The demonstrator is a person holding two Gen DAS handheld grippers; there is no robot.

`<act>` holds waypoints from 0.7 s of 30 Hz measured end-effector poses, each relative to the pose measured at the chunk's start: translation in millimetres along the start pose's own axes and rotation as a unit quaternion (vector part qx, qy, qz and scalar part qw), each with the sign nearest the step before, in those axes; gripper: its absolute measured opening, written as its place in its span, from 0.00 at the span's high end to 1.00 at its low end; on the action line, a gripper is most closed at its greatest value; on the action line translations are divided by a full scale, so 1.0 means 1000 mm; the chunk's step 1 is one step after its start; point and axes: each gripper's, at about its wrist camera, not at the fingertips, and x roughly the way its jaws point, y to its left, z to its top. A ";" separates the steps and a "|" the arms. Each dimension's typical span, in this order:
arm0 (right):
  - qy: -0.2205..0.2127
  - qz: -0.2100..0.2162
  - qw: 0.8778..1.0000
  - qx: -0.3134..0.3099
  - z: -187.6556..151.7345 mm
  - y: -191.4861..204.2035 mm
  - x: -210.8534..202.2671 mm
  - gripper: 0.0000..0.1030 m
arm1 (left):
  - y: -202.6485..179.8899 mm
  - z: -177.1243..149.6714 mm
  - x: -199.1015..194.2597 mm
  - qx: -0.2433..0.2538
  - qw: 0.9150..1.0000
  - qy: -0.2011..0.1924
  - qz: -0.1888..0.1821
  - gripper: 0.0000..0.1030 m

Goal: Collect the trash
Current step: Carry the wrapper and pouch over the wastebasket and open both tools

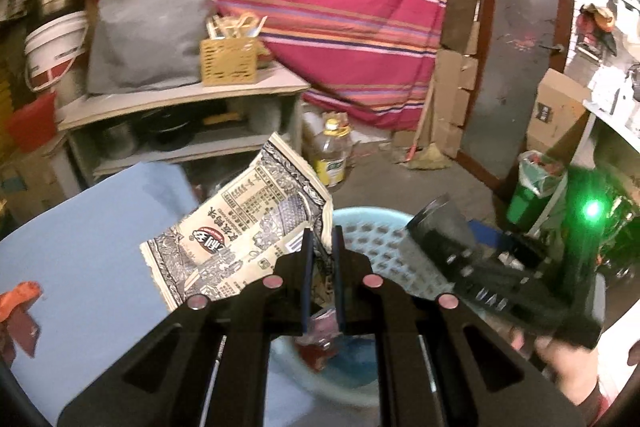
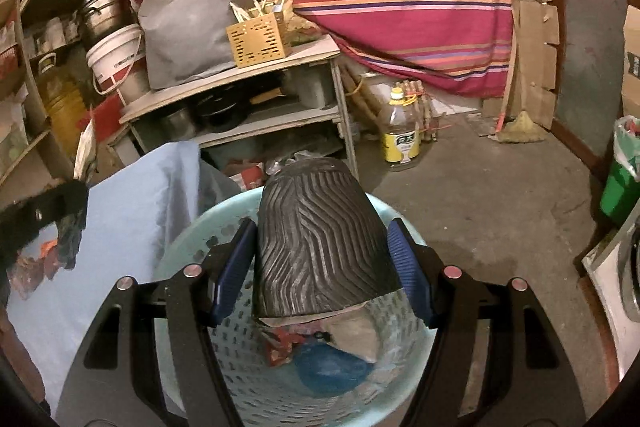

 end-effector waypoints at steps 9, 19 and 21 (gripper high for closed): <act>-0.004 -0.011 1.000 0.020 -0.001 -0.025 -0.004 0.35 | -0.028 0.005 0.030 -0.015 1.000 -0.004 -0.027 0.91; 0.016 -0.004 1.000 0.013 -0.004 -0.021 0.014 0.35 | -0.019 -0.023 0.075 -0.019 0.998 0.052 0.004 0.86; 0.020 -0.003 1.000 0.012 -0.005 -0.019 0.017 0.35 | -0.015 -0.028 0.075 -0.023 0.998 0.059 0.005 0.81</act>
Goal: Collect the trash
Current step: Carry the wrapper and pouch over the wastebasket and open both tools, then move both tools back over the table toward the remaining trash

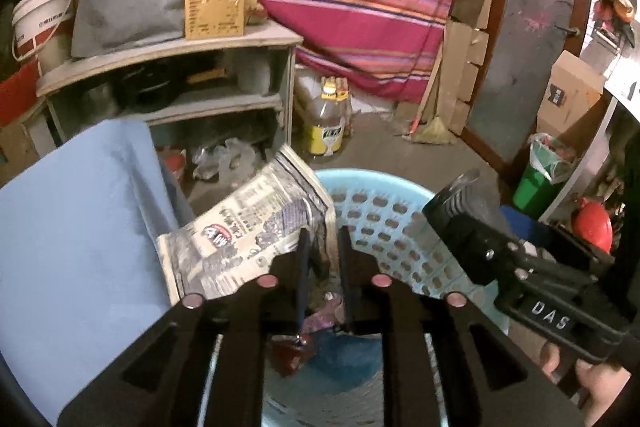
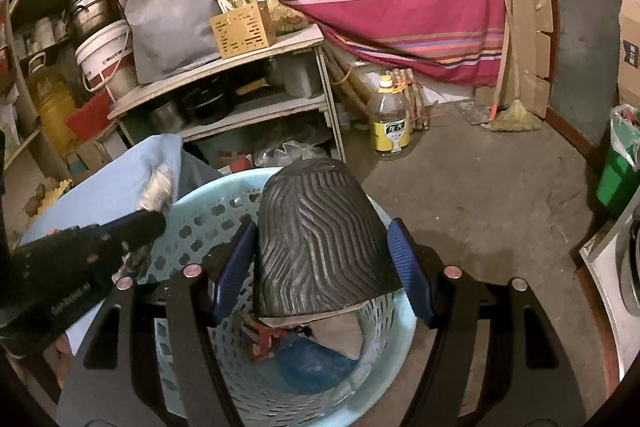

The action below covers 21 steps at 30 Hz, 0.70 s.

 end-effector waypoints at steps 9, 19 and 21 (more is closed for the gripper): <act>0.001 0.008 1.000 0.003 0.001 0.005 0.003 0.35 | 0.017 -0.002 -0.028 -0.007 0.999 -0.021 0.023 0.39; -0.009 0.007 1.000 -0.014 0.007 0.042 -0.001 0.13 | 0.069 -0.014 -0.095 -0.019 0.993 -0.066 0.093 0.15; -0.019 0.007 1.000 -0.006 0.009 0.048 -0.006 0.07 | 0.082 -0.019 -0.110 -0.025 0.991 -0.074 0.105 0.09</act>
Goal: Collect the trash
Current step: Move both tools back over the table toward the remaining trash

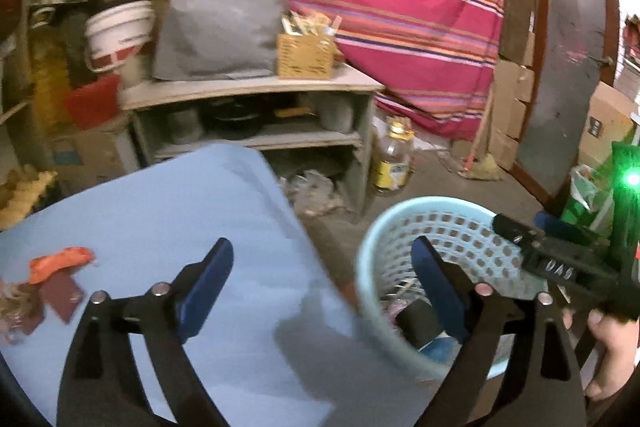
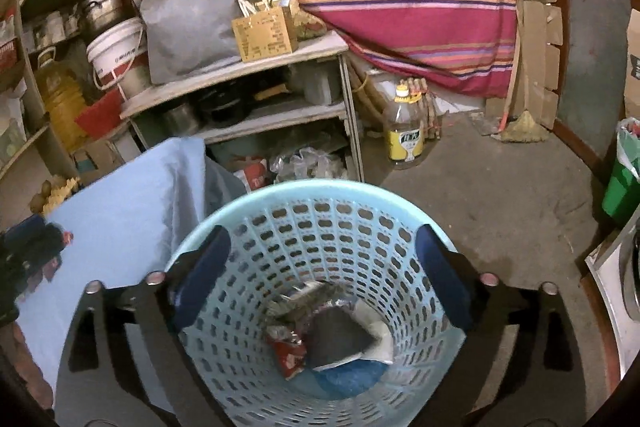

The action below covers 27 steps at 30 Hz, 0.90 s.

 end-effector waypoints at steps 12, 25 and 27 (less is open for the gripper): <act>-0.030 0.046 0.998 -0.009 0.003 0.114 0.001 0.04 | 0.163 -0.039 -0.071 -0.046 0.990 -0.019 0.133 0.04; 0.021 0.087 0.993 -0.072 -0.033 0.256 0.049 0.04 | 0.343 -0.098 -0.103 -0.129 0.961 0.015 0.245 0.04; 0.033 0.092 0.992 -0.081 -0.039 0.270 0.056 0.04 | 0.361 -0.103 -0.096 -0.144 0.959 0.036 0.243 0.04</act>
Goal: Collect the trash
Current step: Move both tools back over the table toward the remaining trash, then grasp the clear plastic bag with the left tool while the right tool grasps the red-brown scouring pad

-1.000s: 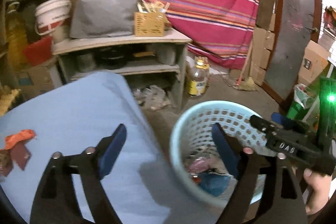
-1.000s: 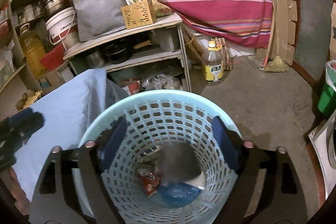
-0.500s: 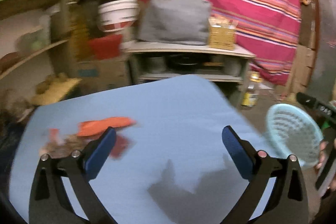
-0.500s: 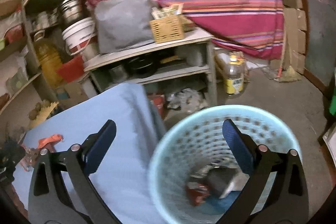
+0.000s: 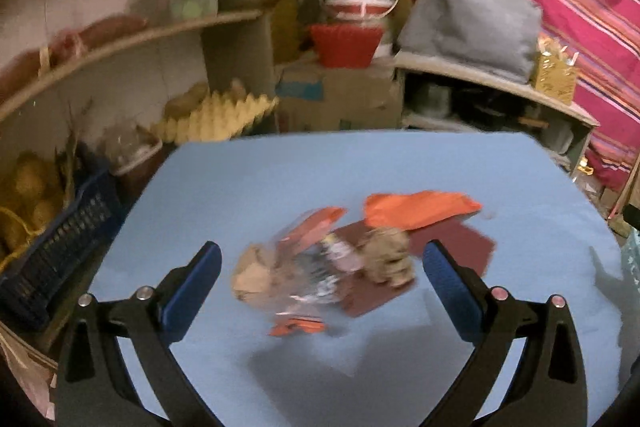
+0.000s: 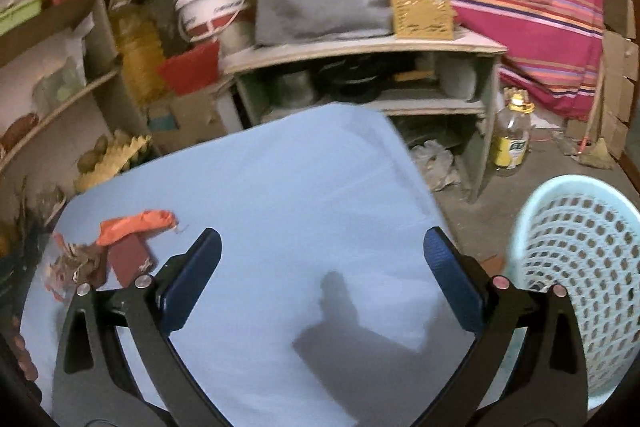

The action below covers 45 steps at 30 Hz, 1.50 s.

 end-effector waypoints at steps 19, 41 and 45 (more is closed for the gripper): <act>0.030 0.033 0.994 -0.097 -0.021 0.106 0.039 0.04 | 0.033 -0.005 0.033 -0.009 0.999 0.047 -0.019 0.82; 0.111 0.045 0.964 -0.237 -0.043 0.214 0.100 0.07 | 0.089 0.022 0.007 -0.064 0.997 0.019 -0.033 0.90; 0.117 0.047 0.962 -0.243 -0.043 0.218 0.105 0.12 | 0.088 0.023 0.010 -0.061 0.997 0.020 -0.036 0.90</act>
